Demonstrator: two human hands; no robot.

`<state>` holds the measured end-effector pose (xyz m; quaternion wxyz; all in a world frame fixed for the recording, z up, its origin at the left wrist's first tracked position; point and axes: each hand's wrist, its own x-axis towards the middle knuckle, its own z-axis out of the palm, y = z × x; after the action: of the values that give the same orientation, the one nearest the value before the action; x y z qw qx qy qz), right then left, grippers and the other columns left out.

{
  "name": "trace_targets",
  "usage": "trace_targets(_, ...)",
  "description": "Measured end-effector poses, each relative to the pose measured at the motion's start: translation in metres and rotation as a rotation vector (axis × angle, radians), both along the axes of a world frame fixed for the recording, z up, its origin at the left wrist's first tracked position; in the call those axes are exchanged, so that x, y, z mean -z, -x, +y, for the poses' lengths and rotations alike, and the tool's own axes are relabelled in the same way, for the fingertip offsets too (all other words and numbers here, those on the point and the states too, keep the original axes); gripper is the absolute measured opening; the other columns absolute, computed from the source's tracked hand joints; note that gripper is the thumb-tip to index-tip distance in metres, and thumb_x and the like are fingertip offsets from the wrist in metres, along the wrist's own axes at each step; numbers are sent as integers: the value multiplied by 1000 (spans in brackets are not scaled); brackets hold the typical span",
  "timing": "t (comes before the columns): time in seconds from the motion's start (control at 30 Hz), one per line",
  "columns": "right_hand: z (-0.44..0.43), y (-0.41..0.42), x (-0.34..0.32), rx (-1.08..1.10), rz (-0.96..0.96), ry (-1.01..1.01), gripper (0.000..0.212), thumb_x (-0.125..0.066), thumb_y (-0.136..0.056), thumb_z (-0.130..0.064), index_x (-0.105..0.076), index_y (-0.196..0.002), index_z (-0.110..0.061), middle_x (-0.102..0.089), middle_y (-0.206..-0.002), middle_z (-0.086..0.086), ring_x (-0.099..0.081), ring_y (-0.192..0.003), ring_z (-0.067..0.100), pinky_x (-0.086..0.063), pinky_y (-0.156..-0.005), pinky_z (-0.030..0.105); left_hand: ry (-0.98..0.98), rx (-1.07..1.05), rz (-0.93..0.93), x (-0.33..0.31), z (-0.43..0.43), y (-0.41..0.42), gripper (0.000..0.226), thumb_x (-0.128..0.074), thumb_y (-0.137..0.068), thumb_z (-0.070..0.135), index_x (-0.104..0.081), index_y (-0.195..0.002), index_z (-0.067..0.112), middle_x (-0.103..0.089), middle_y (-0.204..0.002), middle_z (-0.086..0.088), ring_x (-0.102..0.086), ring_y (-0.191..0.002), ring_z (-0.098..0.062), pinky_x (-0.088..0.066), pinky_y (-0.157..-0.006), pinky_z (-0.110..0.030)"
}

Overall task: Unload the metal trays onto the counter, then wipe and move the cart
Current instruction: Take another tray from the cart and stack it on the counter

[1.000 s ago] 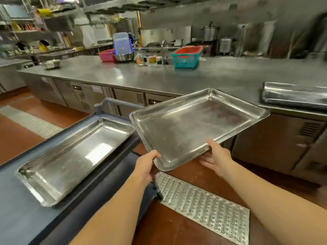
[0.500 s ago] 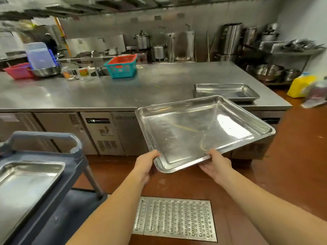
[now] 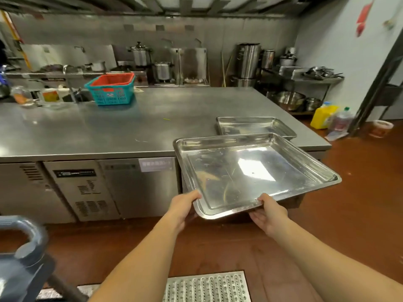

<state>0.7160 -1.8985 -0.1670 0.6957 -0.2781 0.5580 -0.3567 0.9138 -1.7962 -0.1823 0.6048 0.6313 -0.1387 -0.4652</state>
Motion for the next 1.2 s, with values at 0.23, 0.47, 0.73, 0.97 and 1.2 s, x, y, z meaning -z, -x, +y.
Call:
trace_targets(0.23, -82, -11, 8, 33, 30, -1, 13, -64, -82, -12, -55, -90, -5, -66, -90, 18, -67, -81, 26, -53, -59, 31, -47, 3, 4, 3, -82, -6, 6, -65, -79, 14, -61, -75, 12, -49, -49, 1, -47, -53, -15, -44, -55, -28)
trace_targets(0.47, -195, -23, 1, 0, 3, -23, 5, -57, -84, -6, -53, -86, -3, -68, -86, 19, -69, -76, 27, -53, -54, 30, -68, -16, -55, -7, -195, -14, 13, -62, -82, 10, -55, -70, 11, -43, -45, 3, -42, -48, -13, -39, -39, -19)
trace_targets(0.73, -295, -31, 14, -58, 16, -56, 9, -55, -83, -6, -56, -90, 0, -71, -88, 21, -70, -73, 26, -51, -41, 22, -129, -61, -15, 5, -292, -17, 5, -62, -79, 13, -64, -81, 9, -55, -50, 3, -50, -54, -16, -42, -58, -28)
trace_targets(0.97, -372, -47, 26, -81, 145, -22, 9, -57, -83, -14, -57, -88, -6, -74, -71, 11, -73, -62, 19, -50, -47, 22, -131, -14, 31, 26, -372, -38, 9, -64, -78, 15, -65, -82, 6, -59, -62, -5, -51, -58, -20, -41, -58, -29)
trace_targets(1.2, -449, -80, 22, -90, 320, 73, 16, -56, -88, -18, -53, -85, -2, -61, -69, 14, -67, -60, 24, -50, -52, 28, -107, 22, 174, 43, -445, -75, 15, -69, -79, 17, -68, -89, 6, -63, -72, -6, -56, -68, -17, -51, -53, -25)
